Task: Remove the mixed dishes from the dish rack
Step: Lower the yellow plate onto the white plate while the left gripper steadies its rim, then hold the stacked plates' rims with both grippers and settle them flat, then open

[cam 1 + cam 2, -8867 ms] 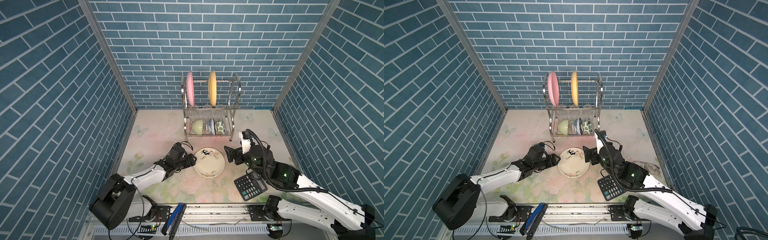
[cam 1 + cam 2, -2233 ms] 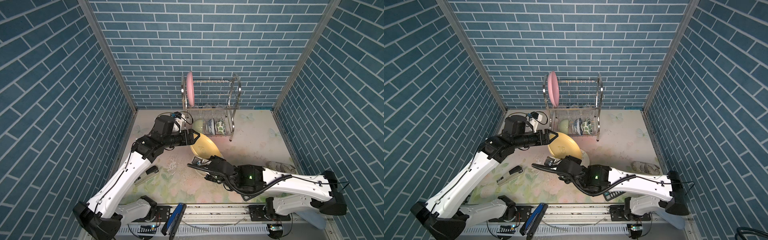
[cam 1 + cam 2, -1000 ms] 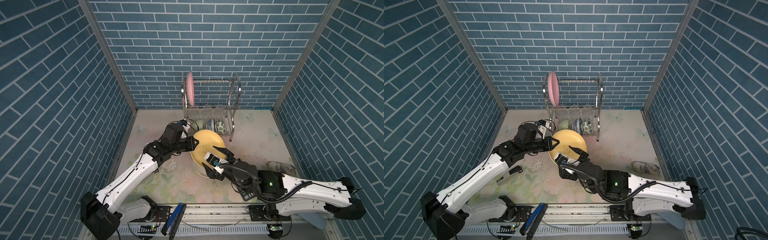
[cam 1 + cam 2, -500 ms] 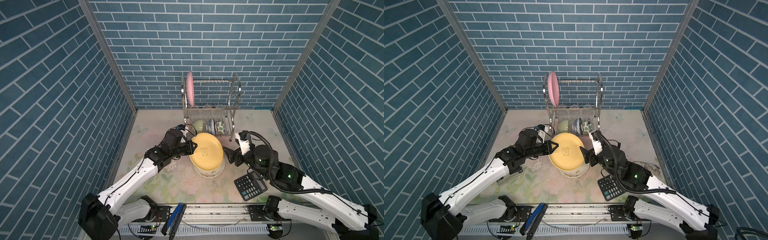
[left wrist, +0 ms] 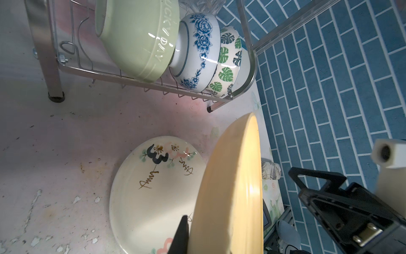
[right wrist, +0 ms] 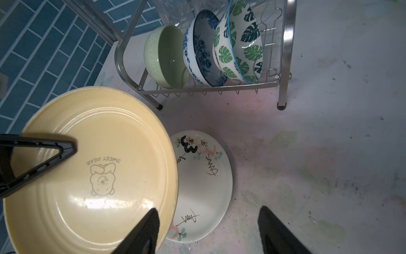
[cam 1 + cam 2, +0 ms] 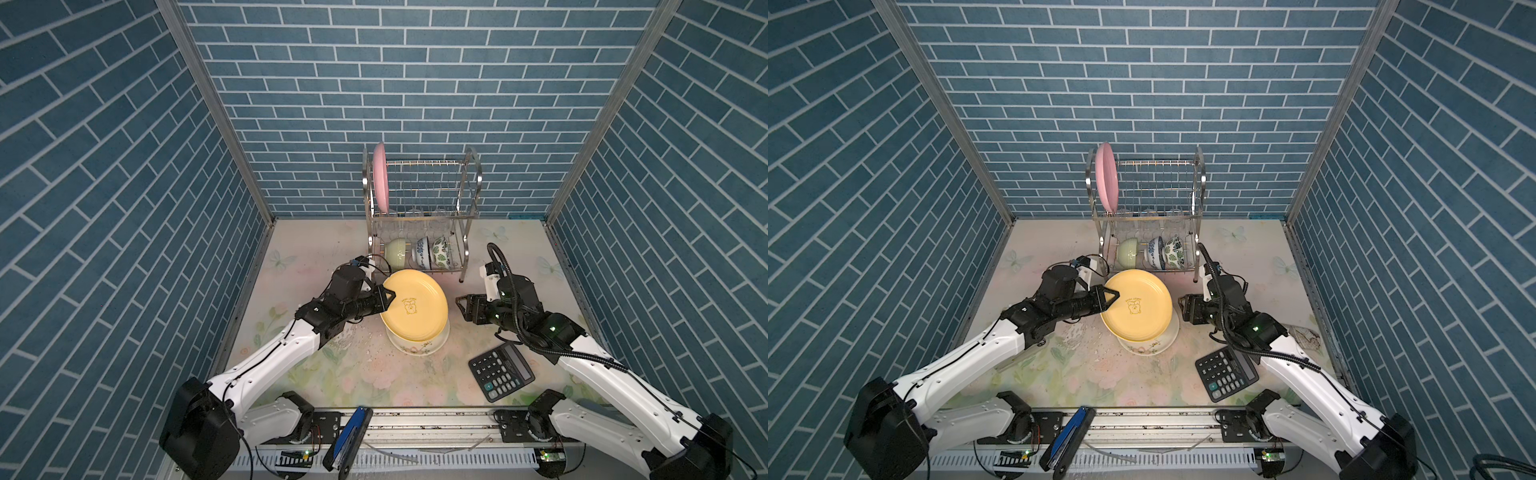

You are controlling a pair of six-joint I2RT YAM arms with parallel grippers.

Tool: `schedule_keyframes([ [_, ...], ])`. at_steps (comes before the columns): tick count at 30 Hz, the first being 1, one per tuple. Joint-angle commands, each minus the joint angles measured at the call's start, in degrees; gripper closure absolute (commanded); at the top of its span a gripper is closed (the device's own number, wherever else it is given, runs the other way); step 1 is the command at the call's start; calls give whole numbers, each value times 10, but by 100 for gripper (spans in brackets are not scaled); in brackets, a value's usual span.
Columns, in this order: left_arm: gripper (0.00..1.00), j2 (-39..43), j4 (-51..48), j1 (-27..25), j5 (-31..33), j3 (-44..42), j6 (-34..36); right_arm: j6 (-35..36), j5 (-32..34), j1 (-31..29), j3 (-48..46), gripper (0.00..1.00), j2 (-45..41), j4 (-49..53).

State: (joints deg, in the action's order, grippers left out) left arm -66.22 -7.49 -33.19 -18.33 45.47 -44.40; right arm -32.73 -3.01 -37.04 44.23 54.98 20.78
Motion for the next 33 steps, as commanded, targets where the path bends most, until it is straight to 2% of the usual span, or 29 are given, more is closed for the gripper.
schedule_keyframes([
  [1, 100, 2, 43, 4, -14, -10, -11, -48, -79, 11, -13, 29, 23, -52],
  [11, 100, 4, 99, 10, -43, -44, -41, -87, -153, 11, -57, 31, 79, -173],
  [19, 100, -2, 137, 12, -70, -53, -68, -88, -141, 11, -57, 33, 87, -176],
  [24, 100, 0, 149, 13, -73, -70, -74, -96, -141, 11, -61, 45, 92, -195],
  [28, 100, 4, 148, 12, -70, -81, -77, -105, -131, 11, -66, 66, 94, -209],
  [33, 100, 0, 156, 12, -60, -95, -82, -109, -128, 12, -66, 80, 105, -212],
])
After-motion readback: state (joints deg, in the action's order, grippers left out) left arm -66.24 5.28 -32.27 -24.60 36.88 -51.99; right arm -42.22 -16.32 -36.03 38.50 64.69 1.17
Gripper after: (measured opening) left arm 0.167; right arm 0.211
